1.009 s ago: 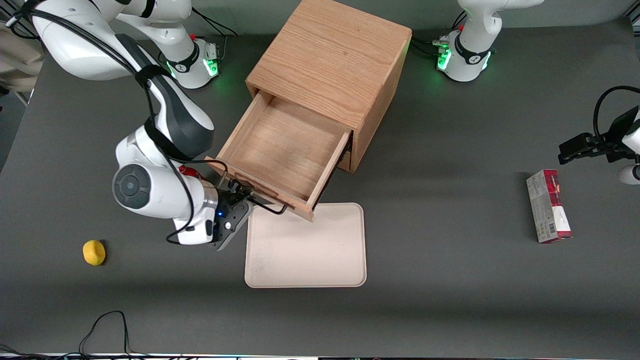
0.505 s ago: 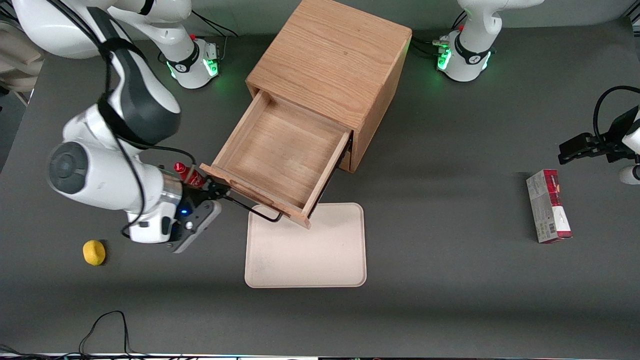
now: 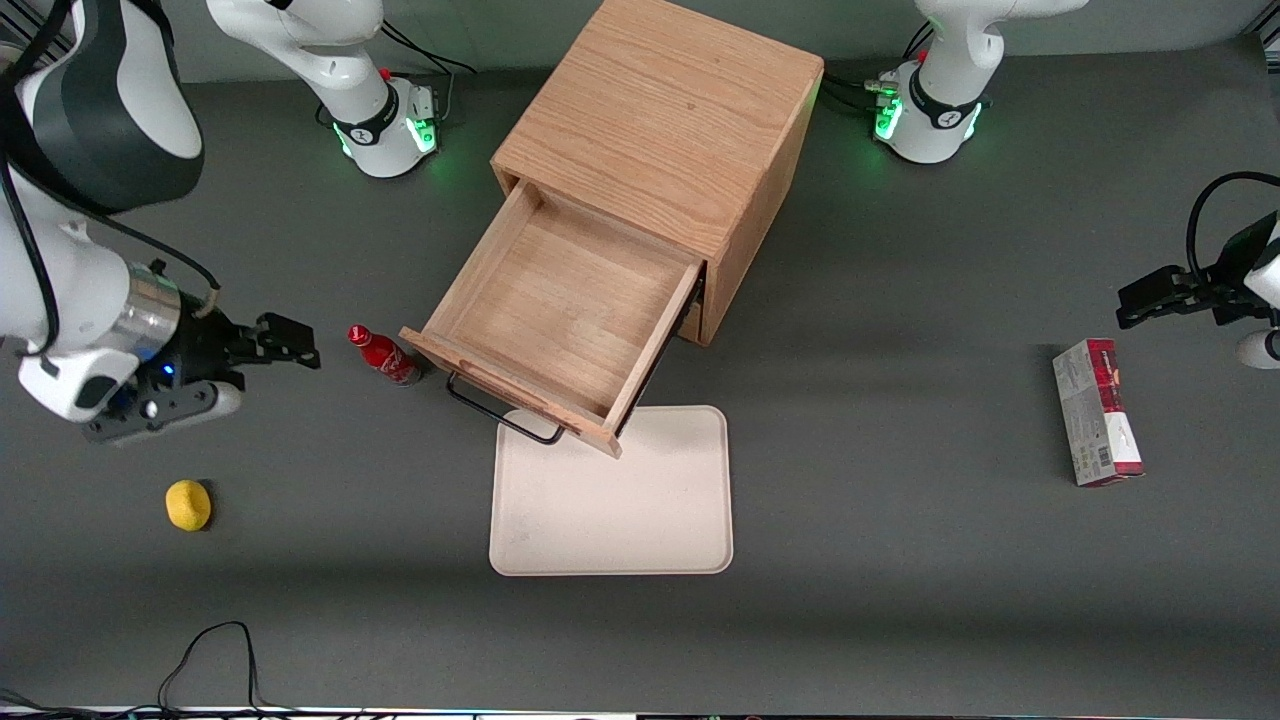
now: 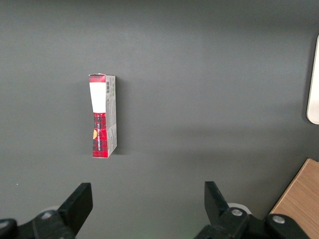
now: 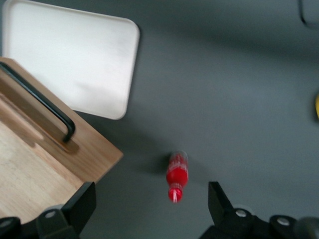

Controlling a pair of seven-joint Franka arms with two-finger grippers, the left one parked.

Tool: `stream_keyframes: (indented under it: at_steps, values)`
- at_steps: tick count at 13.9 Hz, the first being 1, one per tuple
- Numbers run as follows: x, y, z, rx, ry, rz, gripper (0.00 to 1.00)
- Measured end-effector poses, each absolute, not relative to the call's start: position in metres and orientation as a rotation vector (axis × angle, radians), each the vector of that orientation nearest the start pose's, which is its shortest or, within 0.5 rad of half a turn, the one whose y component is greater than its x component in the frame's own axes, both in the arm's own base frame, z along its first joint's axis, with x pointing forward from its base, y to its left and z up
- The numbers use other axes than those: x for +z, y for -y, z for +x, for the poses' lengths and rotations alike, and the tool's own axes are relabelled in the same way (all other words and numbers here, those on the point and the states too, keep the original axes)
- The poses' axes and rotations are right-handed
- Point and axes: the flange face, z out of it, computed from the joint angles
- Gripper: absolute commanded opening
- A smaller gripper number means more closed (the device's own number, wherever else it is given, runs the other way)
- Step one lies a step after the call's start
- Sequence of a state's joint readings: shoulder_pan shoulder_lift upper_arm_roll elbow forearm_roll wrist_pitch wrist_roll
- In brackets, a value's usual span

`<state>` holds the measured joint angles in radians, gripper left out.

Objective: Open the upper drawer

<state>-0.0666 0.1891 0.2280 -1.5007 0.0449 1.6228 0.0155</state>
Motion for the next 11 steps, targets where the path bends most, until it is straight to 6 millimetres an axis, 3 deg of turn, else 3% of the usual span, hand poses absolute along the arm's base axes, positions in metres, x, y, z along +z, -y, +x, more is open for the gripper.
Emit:
stream_keyframes:
  at_steps: [4, 6, 8, 11]
  values:
    - [0.575, -0.049, 0.547, 0.107, 0.039, -3.102, 1.0]
    - [0.59, -0.038, 0.522, 0.113, 0.006, -3.11, 1.0]
    - [0.6, -0.038, 0.511, 0.092, -0.002, -3.117, 1.0]
    - [0.601, -0.036, 0.51, 0.086, -0.072, -3.121, 1.0]
